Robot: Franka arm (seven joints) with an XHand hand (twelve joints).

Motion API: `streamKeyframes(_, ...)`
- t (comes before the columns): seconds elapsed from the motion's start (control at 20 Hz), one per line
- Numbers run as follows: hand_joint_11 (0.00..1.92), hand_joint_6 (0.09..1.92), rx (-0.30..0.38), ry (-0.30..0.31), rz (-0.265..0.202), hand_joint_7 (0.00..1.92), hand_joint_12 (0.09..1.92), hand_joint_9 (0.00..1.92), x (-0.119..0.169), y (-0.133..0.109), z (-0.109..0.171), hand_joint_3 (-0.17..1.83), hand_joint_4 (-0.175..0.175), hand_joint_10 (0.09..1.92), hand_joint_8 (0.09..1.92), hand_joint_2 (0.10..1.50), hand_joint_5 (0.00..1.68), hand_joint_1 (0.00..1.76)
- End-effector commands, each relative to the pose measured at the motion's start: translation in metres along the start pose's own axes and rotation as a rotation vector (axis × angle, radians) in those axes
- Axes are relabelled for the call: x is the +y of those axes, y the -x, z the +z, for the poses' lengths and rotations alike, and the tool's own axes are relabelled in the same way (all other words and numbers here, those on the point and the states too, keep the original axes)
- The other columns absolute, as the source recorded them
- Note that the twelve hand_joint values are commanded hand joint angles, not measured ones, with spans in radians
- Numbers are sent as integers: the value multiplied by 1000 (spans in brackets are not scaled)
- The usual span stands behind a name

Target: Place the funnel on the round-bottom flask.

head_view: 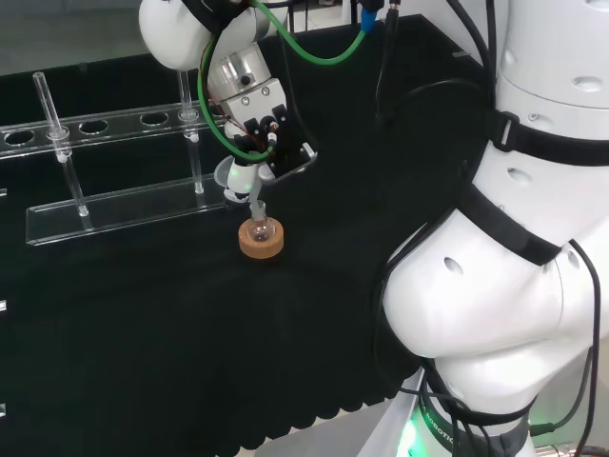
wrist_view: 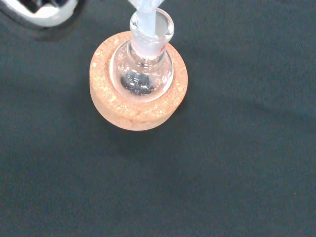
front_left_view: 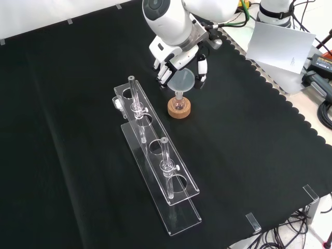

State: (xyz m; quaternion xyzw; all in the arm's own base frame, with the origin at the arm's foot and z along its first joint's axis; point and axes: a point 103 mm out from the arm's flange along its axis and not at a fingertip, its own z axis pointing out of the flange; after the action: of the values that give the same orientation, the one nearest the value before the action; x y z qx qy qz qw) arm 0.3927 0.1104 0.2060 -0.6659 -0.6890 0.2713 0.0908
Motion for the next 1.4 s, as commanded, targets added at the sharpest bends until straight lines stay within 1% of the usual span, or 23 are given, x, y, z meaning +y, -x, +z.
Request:
streamKeyframes(0.05,649,805,9,-10,-2,665,1235,966,1,2,2,568,-70,553,806,682,539,816)
streamKeyframes(0.25,649,804,14,-12,1,661,1234,966,2,5,5,568,-70,553,806,682,536,815)
streamKeyframes(0.35,649,802,27,-12,-2,659,1234,966,3,9,8,568,-71,553,806,682,530,815)
streamKeyframes(0.5,649,793,28,-18,0,654,1234,965,4,14,11,569,-74,553,806,682,506,812)
streamKeyframes(0.7,647,715,30,-19,4,623,1234,944,4,12,12,569,-88,558,816,684,375,805)
streamKeyframes(0.85,640,640,35,-21,1,583,1238,916,5,11,11,569,-93,572,832,686,329,794)
streamKeyframes(1.1,622,496,34,-43,-3,508,1246,851,7,10,13,566,-97,617,855,687,319,775)
streamKeyframes(1.4,591,410,32,-51,2,443,1259,797,7,11,15,563,-97,637,853,684,313,756)
